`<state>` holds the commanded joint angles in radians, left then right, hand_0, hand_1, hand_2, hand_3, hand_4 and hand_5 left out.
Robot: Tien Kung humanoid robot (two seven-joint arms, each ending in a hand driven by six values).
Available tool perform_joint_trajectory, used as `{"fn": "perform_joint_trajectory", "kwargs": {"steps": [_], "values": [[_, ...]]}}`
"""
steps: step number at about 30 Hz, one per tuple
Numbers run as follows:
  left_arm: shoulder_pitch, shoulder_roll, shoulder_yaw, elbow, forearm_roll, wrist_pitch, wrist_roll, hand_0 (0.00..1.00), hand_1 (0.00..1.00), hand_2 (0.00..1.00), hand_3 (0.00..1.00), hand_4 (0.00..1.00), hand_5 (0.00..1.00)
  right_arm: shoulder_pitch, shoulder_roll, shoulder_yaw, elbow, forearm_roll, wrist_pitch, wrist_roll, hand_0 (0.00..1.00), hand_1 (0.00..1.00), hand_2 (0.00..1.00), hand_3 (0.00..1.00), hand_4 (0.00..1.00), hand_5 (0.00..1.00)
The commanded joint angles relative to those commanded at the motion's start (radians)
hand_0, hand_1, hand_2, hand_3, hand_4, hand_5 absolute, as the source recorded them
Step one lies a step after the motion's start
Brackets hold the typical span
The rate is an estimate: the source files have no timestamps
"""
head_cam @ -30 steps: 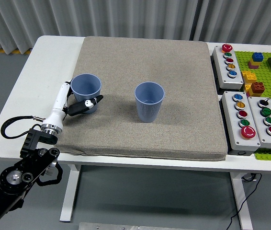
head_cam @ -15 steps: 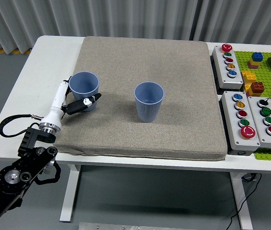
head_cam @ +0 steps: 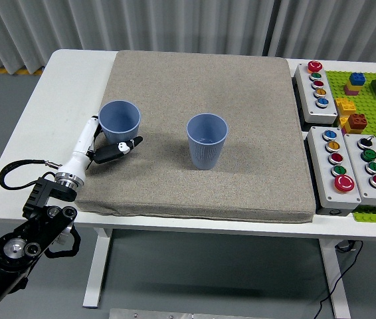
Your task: Pick cup pour cup place
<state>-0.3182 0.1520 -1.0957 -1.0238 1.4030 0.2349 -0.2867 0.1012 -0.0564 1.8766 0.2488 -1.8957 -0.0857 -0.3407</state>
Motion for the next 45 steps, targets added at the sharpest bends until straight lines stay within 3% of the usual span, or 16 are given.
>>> {"fn": "perform_joint_trajectory", "kwargs": {"steps": [4, 5, 19, 23, 34, 40, 45], "values": [[-0.001, 0.000, -0.008, -0.004, 0.006, -0.019, 0.006, 0.783, 0.801, 0.970, 0.998, 0.998, 0.389, 0.002, 0.000, -0.002, 0.000, 0.003, -0.001, 0.000, 0.651, 0.652, 0.583, 0.594, 0.002, 0.049], [-0.001, 0.000, -0.010, -0.004, 0.008, -0.023, 0.008, 0.850, 0.869, 0.998, 0.998, 0.998, 0.425, 0.002, 0.000, -0.002, 0.000, 0.004, -0.001, 0.000, 0.651, 0.652, 0.583, 0.594, 0.002, 0.049], [0.040, 0.011, -0.056, -0.050, 0.022, -0.069, 0.022, 0.868, 0.886, 0.998, 0.998, 0.998, 0.411, 0.005, -0.001, 0.001, -0.001, 0.002, -0.001, 0.001, 0.651, 0.652, 0.580, 0.593, 0.002, 0.042], [0.072, 0.028, -0.068, -0.092, 0.017, -0.090, 0.030, 0.868, 0.886, 0.998, 0.998, 0.998, 0.411, 0.006, -0.002, 0.003, -0.001, 0.001, -0.001, 0.002, 0.651, 0.652, 0.580, 0.593, 0.002, 0.042], [0.155, 0.060, -0.107, -0.199, 0.010, -0.096, 0.033, 0.889, 0.904, 0.998, 0.998, 0.998, 0.454, 0.007, -0.002, 0.005, -0.001, 0.001, -0.001, 0.003, 0.651, 0.652, 0.578, 0.593, 0.002, 0.039], [0.237, 0.085, -0.146, -0.271, -0.004, -0.096, 0.035, 0.891, 0.904, 0.998, 0.998, 0.998, 0.473, 0.006, -0.002, 0.006, -0.001, 0.007, -0.004, 0.002, 0.651, 0.652, 0.577, 0.592, 0.002, 0.038], [0.252, 0.098, -0.180, -0.324, -0.009, -0.091, 0.032, 0.889, 0.906, 0.998, 0.998, 0.998, 0.484, 0.005, -0.001, 0.008, 0.000, 0.001, -0.003, 0.001, 0.651, 0.652, 0.578, 0.591, 0.002, 0.039]]}}
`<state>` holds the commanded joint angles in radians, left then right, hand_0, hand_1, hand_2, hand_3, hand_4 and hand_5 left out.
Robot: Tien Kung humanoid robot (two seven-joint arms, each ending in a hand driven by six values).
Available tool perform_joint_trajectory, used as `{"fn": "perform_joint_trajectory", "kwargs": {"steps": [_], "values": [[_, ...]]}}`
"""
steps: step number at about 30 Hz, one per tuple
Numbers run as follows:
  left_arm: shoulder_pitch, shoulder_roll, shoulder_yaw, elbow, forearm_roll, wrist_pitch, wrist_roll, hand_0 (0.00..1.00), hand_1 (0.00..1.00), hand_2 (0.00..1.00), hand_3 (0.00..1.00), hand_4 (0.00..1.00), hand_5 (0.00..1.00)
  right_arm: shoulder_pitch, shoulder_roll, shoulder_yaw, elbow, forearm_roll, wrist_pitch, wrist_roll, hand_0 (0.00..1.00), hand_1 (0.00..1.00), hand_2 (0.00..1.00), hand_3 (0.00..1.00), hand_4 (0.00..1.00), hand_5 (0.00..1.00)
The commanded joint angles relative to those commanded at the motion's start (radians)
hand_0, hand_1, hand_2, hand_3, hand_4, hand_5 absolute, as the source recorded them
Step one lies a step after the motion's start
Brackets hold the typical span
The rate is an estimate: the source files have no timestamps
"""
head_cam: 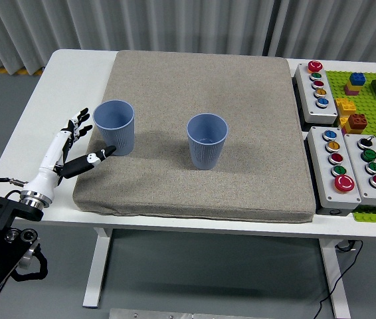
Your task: Pick cup pour cup place
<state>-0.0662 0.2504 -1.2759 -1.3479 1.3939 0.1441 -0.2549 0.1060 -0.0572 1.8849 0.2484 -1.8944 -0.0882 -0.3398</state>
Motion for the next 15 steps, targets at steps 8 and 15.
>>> {"fn": "perform_joint_trajectory", "kwargs": {"steps": [8, 15], "values": [[-0.030, 0.000, -0.088, -0.076, -0.066, -0.016, 0.012, 0.889, 0.904, 0.998, 0.998, 0.998, 0.521, -0.001, 0.000, -0.003, 0.000, 0.000, 0.001, 0.000, 0.651, 0.652, 0.576, 0.592, 0.002, 0.037], [-0.068, -0.019, -0.122, -0.073, -0.329, -0.073, 0.018, 0.864, 0.855, 0.998, 0.998, 0.997, 0.998, -0.004, 0.002, -0.006, 0.000, 0.002, 0.000, -0.001, 0.651, 0.652, 0.576, 0.591, 0.002, 0.035]]}}
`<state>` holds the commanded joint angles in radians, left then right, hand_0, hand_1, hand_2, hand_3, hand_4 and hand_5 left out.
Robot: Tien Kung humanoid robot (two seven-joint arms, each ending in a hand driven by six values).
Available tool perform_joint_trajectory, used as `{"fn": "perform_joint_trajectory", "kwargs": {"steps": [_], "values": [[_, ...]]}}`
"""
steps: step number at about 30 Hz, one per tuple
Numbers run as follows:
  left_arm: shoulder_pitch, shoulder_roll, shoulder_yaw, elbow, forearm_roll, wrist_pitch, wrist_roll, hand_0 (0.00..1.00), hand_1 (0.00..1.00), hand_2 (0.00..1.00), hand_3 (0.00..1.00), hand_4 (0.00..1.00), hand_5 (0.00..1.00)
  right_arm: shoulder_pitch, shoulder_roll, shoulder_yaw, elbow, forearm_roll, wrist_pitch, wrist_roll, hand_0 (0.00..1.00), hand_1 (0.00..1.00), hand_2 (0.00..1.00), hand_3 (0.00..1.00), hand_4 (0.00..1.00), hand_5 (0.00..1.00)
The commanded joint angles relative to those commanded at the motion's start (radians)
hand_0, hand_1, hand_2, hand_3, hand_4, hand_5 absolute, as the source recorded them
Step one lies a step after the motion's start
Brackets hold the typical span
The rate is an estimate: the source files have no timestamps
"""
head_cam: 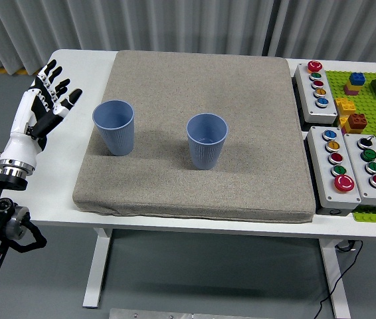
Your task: Pick cup pour cup place
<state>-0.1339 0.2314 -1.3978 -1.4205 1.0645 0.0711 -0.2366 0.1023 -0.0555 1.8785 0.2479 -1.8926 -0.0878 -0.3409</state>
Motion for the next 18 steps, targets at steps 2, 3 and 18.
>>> {"fn": "perform_joint_trajectory", "kwargs": {"steps": [2, 3, 18], "values": [[-0.010, -0.001, -0.013, 0.011, -0.066, -0.004, 0.007, 0.864, 0.855, 0.998, 0.998, 0.997, 0.998, -0.002, 0.001, -0.001, 0.000, 0.001, 0.000, 0.000, 0.651, 0.652, 0.576, 0.591, 0.002, 0.035], [-0.012, -0.002, -0.017, 0.015, -0.098, -0.012, 0.013, 0.864, 0.855, 0.998, 0.998, 0.997, 0.998, -0.003, 0.001, -0.001, 0.000, 0.002, 0.000, 0.000, 0.651, 0.652, 0.576, 0.591, 0.002, 0.035], [-0.041, -0.012, -0.089, 0.081, -0.667, -0.159, 0.080, 0.861, 0.856, 0.974, 0.998, 0.913, 0.998, -0.004, 0.002, -0.003, 0.000, 0.001, 0.000, 0.000, 0.651, 0.652, 0.575, 0.591, 0.002, 0.035]]}}
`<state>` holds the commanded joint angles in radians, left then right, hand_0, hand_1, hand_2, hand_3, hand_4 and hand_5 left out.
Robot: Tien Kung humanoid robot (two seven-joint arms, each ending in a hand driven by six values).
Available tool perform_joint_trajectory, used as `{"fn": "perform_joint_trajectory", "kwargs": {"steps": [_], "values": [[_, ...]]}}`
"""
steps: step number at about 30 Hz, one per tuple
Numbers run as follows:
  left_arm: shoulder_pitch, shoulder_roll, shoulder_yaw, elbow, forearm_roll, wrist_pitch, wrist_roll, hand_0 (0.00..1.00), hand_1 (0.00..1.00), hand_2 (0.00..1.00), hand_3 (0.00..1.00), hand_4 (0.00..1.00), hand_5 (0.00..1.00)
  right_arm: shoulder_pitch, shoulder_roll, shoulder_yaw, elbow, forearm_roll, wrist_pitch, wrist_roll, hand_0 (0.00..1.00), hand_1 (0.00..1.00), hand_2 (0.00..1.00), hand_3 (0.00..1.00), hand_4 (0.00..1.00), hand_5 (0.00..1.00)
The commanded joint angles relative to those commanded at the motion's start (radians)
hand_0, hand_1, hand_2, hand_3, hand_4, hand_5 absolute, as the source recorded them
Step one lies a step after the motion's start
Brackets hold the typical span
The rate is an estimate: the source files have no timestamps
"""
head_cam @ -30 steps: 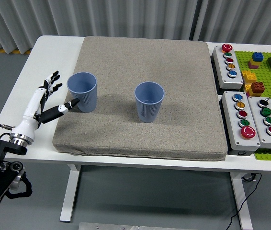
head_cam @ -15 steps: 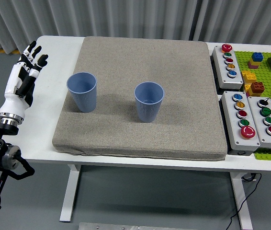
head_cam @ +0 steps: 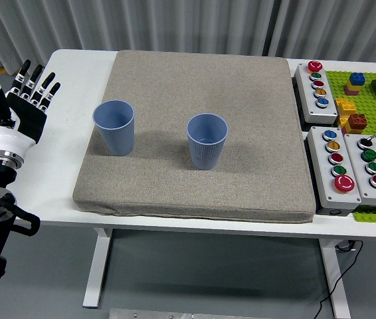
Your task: Pick cup pour cup place
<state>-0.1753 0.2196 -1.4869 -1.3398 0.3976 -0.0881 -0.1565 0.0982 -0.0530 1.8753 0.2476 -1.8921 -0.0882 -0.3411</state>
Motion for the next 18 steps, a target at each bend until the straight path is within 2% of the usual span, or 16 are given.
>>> {"fn": "perform_joint_trajectory", "kwargs": {"steps": [7, 13, 15, 18], "values": [[0.000, -0.005, 0.003, 0.001, 0.028, 0.003, 0.001, 0.864, 0.857, 0.974, 0.998, 0.912, 0.998, 0.003, -0.002, 0.001, 0.000, 0.006, -0.003, 0.000, 0.651, 0.652, 0.575, 0.591, 0.002, 0.036], [0.010, -0.007, 0.007, -0.013, 0.139, 0.024, -0.009, 0.860, 0.858, 0.973, 0.996, 0.916, 0.998, 0.005, -0.002, 0.003, 0.000, 0.000, -0.002, 0.000, 0.651, 0.652, 0.575, 0.591, 0.002, 0.035], [0.026, -0.020, 0.030, -0.037, 0.191, 0.063, -0.031, 0.860, 0.858, 0.973, 0.996, 0.916, 0.998, 0.006, -0.003, 0.005, 0.000, -0.001, -0.002, 0.001, 0.651, 0.652, 0.575, 0.591, 0.002, 0.035], [0.035, -0.030, 0.070, -0.058, 0.193, 0.139, -0.074, 0.857, 0.854, 0.962, 0.966, 0.920, 0.998, 0.009, -0.005, 0.006, 0.000, -0.001, -0.002, 0.001, 0.651, 0.652, 0.576, 0.591, 0.002, 0.034]]}}
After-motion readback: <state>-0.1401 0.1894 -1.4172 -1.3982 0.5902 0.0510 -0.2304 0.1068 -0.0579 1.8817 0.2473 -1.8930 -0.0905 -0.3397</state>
